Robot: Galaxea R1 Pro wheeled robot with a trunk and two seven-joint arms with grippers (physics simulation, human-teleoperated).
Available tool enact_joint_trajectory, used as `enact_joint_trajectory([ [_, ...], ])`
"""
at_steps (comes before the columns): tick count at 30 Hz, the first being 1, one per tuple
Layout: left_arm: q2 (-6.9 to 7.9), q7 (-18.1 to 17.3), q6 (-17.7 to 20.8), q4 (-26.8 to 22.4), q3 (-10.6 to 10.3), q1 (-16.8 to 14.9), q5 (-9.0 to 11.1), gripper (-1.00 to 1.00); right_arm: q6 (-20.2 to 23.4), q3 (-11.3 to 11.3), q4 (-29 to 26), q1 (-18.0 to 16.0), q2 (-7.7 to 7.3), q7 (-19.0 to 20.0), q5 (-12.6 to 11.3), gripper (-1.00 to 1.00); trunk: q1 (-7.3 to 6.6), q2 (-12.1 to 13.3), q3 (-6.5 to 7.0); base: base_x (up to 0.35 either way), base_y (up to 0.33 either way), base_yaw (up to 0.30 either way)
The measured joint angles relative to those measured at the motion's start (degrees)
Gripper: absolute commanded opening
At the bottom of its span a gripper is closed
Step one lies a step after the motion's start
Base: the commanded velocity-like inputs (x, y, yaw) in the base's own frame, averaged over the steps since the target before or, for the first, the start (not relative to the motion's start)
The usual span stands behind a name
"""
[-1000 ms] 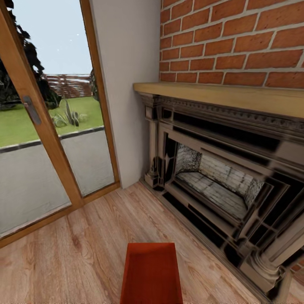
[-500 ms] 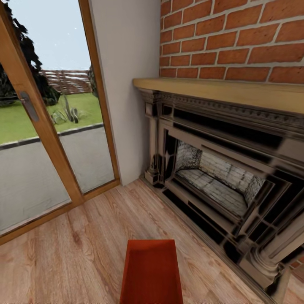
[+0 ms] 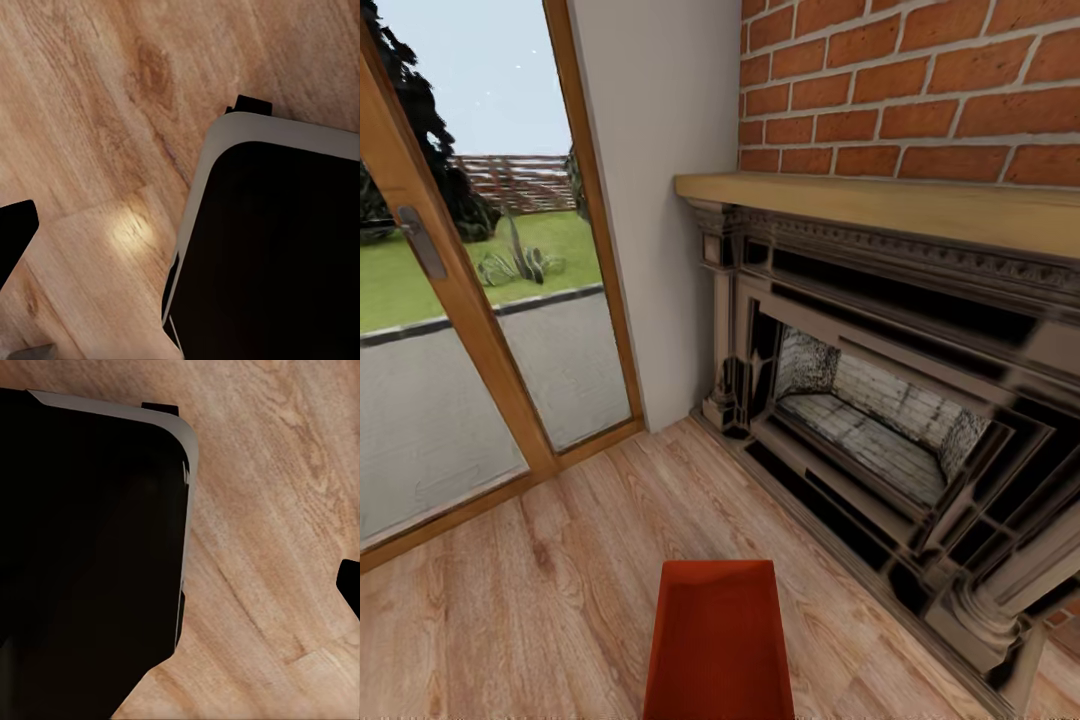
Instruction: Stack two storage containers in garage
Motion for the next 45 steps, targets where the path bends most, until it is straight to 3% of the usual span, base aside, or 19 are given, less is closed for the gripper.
enact_joint_trajectory([
  [45, 0.00, 0.00, 0.00, 0.00, 0.00, 0.00, 0.01, 1.00, -0.14, 0.11, 0.00, 0.00, 0.15, 0.09, 0.01, 1.00, 0.00, 0.00, -4.13, 0.000, 0.000, 0.000],
])
